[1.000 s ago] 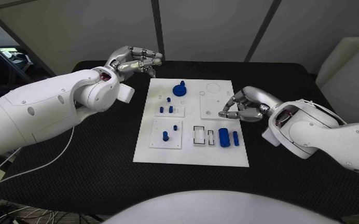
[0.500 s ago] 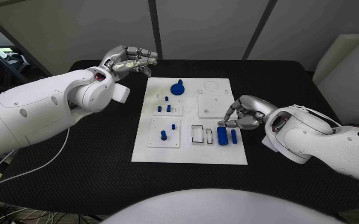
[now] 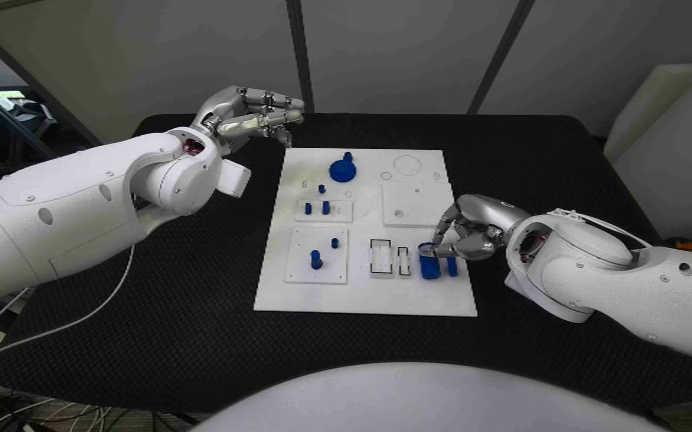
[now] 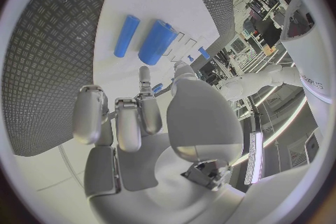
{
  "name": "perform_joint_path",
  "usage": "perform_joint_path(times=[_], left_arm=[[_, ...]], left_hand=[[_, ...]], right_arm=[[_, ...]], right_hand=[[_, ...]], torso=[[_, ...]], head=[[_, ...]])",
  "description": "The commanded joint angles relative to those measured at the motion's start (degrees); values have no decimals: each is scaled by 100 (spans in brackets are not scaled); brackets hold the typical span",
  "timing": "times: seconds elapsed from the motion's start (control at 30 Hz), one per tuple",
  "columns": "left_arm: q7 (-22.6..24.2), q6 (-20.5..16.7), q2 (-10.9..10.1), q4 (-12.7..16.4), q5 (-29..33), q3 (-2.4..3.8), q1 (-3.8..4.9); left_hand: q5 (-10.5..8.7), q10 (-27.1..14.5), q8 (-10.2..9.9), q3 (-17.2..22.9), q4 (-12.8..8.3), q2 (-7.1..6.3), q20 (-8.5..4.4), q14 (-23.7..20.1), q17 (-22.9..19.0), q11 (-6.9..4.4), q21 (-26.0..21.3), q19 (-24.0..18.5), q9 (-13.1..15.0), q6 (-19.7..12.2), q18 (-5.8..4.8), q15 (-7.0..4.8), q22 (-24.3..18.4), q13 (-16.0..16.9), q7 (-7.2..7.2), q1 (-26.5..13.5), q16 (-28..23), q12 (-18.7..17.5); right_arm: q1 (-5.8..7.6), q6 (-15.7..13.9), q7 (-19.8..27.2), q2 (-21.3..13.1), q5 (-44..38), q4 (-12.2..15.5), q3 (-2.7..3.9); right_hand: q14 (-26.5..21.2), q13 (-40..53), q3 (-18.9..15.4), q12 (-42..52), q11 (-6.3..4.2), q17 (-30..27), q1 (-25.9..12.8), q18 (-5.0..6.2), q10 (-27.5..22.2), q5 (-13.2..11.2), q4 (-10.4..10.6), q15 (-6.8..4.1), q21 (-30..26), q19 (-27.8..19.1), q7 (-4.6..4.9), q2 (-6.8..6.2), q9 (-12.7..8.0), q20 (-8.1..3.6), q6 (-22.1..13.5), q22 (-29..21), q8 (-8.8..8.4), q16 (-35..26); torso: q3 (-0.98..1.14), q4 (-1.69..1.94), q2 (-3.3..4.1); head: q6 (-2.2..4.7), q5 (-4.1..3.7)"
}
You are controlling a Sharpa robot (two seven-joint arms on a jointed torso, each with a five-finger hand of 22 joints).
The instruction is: Assemble the parts on the task board
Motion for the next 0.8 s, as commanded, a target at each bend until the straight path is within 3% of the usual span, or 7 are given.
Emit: perform_joint_path(times=[0.03, 0.8], left_arm=[[69, 22, -5, 12, 12, 1, 4], [41, 64, -16, 3, 12, 1, -8]], left_hand=[[17, -46, 24, -25, 24, 10, 34, 5, -7, -2, -35, -14, -9, -10, -73, 27, -6, 1, 25, -63, -32, 32], [17, -46, 24, -25, 24, 10, 34, 5, -7, -2, -35, -14, -9, -10, -73, 27, -6, 1, 25, -63, -32, 32]], right_arm=[[-18, 229, -145, 20, -189, -3, -2], [-177, 536, -396, 140, -684, -54, -2]], right_hand=[[477, 244, -35, -18, -10, 912, -56, -36, 11, -33, 5, 29, 10, 22, 0, 5, 11, -7, -40, 19, 30, 23], [471, 196, -110, -88, -13, 896, -155, -34, -33, -49, 8, 27, 2, 10, -4, 23, 90, -8, -84, 16, 113, 14]], torso=[[-1, 5, -3], [-4, 2, 0]], head=[[-4, 1], [-10, 17]])
